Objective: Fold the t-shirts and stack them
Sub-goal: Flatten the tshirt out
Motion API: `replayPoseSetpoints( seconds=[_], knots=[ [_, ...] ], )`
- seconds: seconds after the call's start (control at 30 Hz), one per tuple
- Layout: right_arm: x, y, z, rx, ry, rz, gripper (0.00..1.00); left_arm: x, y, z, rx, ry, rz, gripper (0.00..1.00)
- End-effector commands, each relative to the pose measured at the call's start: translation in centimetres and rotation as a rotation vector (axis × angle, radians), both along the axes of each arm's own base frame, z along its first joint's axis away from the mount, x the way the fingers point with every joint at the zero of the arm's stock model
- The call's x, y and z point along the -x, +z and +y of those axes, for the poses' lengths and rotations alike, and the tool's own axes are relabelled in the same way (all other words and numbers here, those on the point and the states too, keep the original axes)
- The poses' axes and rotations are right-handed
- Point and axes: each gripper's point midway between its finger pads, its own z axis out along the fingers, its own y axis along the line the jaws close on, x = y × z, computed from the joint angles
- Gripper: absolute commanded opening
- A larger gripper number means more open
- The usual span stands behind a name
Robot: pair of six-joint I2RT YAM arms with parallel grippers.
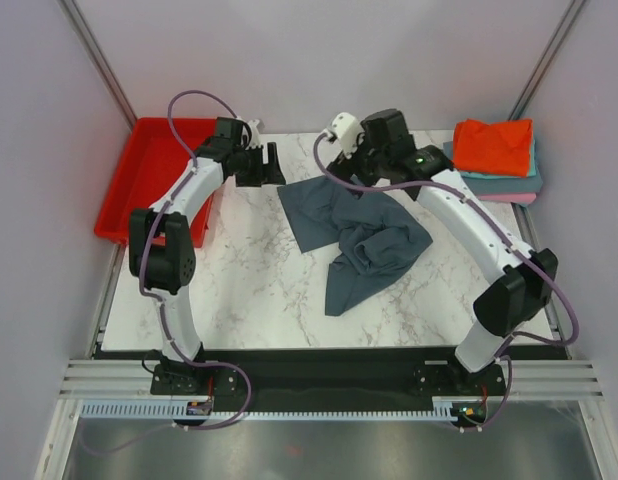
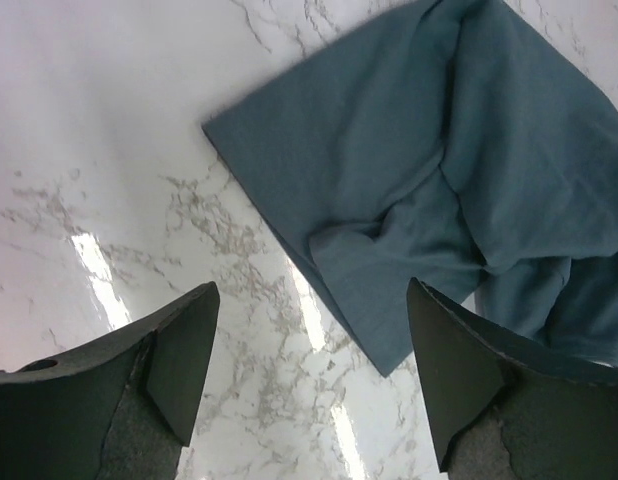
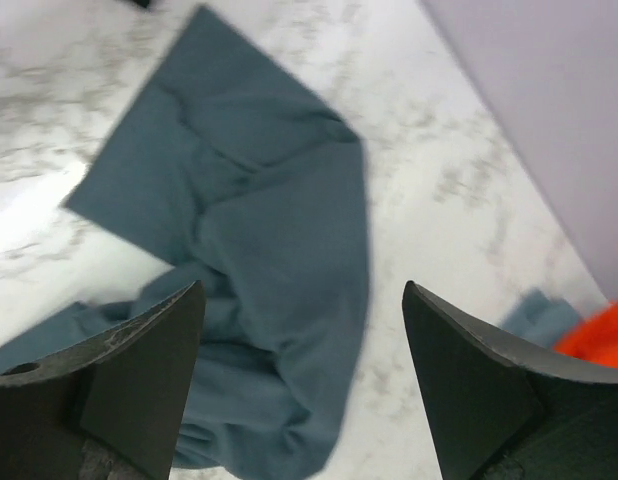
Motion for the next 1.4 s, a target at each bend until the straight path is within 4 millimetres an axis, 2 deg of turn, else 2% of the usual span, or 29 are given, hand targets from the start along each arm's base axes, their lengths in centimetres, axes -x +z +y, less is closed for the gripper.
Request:
replayPoseSetpoints(
  seconds=[0.0,0.07,0.1,0.17,0.27,0.43,0.47,0.53,0.67,1.0,1.03,1.07,1.1,1.2,1.23,1.27,1.33,1.37],
  knots=[
    [3.2,-4.9,5.7,-0.021,0.193,0.176,0.88,-3.3,0.1,-0.3,-0.053,-0.049,-0.091,0.82],
    [4.4,-7.0,7.0,0.004,0.251,0.229,0.87,-4.5,0.0,-0.2,-0.074,-0.055,-0.114,0.78],
    [4.7,-7.6,7.3,0.01,0.263,0.243,0.87,-4.9,-1.1,-0.3,-0.082,-0.063,-0.102,0.76],
    [5.4,-8.6,8.0,0.022,0.282,0.267,0.87,-5.8,-1.4,-0.3,-0.092,-0.065,-0.117,0.75],
    [5.9,-8.6,8.3,0.02,0.285,0.274,0.87,-6.7,-2.8,-0.4,-0.106,-0.077,-0.113,0.73],
    [6.3,-9.0,7.2,0.059,0.264,0.264,0.88,-7.8,-4.8,-0.5,-0.115,-0.08,-0.099,0.71],
    [6.3,-9.1,7.0,0.066,0.256,0.263,0.88,-7.9,-5.8,-0.5,-0.117,-0.082,-0.083,0.7],
    [6.4,-9.3,6.8,0.07,0.25,0.267,0.88,-8.4,-6.2,-0.6,-0.118,-0.082,-0.085,0.68],
    [6.3,-9.2,6.7,0.07,0.24,0.268,0.89,-8.8,-8.2,-0.9,-0.117,-0.09,-0.062,0.64],
    [5.6,-9.7,6.6,0.095,0.219,0.262,0.89,-9.1,-9.3,-2.5,-0.053,-0.111,-0.045,0.5],
    [5.5,-9.8,6.6,0.095,0.218,0.262,0.89,-9.1,-9.5,-2.6,-0.05,-0.113,-0.04,0.47],
    [5.7,-9.9,6.5,0.099,0.218,0.271,0.89,-9.2,-9.6,-2.6,-0.048,-0.112,-0.043,0.37],
    [5.9,-10.2,6.4,0.106,0.223,0.28,0.9,-9.2,-9.7,-2.7,-0.049,-0.113,-0.041,0.31],
    [6.9,-11.7,6.0,0.131,0.24,0.323,0.9,-9.0,-10.4,-2.8,-0.051,-0.119,-0.033,0.26],
    [7.1,-12.1,5.8,0.139,0.241,0.332,0.9,-9.0,-10.1,-2.8,-0.052,-0.119,-0.034,0.21],
    [7.3,-12.6,5.7,0.147,0.245,0.341,0.89,-8.9,-10.1,-2.8,-0.053,-0.116,-0.032,0.03],
    [8.0,-13.8,5.3,0.168,0.257,0.37,0.89,-8.7,-10.0,-2.4,-0.062,-0.099,-0.024,0.02],
    [8.4,-14.2,5.4,0.166,0.274,0.386,0.89,-8.6,-9.2,-2.3,-0.061,-0.095,-0.032,0.02]
  ],
)
